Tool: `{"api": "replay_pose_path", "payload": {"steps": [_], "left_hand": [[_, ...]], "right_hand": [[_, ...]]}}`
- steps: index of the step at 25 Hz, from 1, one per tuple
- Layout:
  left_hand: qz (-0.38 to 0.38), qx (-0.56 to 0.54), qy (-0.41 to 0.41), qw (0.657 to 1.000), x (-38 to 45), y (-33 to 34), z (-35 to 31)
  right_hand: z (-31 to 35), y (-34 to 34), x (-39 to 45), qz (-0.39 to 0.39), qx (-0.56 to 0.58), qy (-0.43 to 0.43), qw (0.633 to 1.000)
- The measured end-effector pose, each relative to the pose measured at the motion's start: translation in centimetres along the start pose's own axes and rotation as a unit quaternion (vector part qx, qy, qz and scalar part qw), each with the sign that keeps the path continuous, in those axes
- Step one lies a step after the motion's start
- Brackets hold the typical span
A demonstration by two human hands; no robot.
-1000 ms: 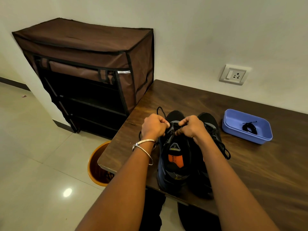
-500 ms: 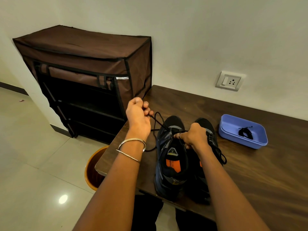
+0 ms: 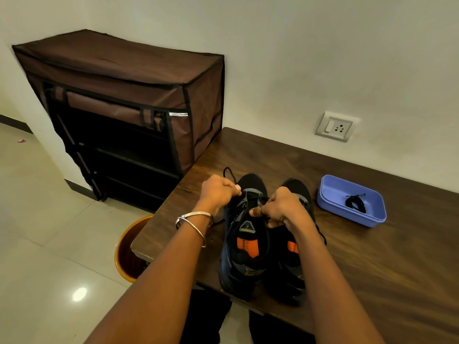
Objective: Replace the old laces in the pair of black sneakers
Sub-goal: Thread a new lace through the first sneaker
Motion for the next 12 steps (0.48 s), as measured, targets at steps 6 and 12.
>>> {"api": "replay_pose_path", "payload": {"steps": [6, 12], "left_hand": [[-0.01, -0.626, -0.029, 0.78, -2.0, -1.7, -4.7], [-0.065, -0.25, 0.05, 0.965, -1.8, -3.7, -3.9]], "right_hand": [[-0.1, 0.0, 0.0, -0.013, 0.014, 0.008, 1.0], [-0.3, 0.1, -0.1, 0.004, 0.045, 0.027, 0.999]]}}
Point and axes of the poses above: each hand's wrist, its own x-axis towards the middle knuckle, its own y-axis out of the palm, z = x × y, the point moved 3 cm from there along x, towards the middle knuckle, and after that the axes turned 7 degrees about -x, right-handed, at the moved point
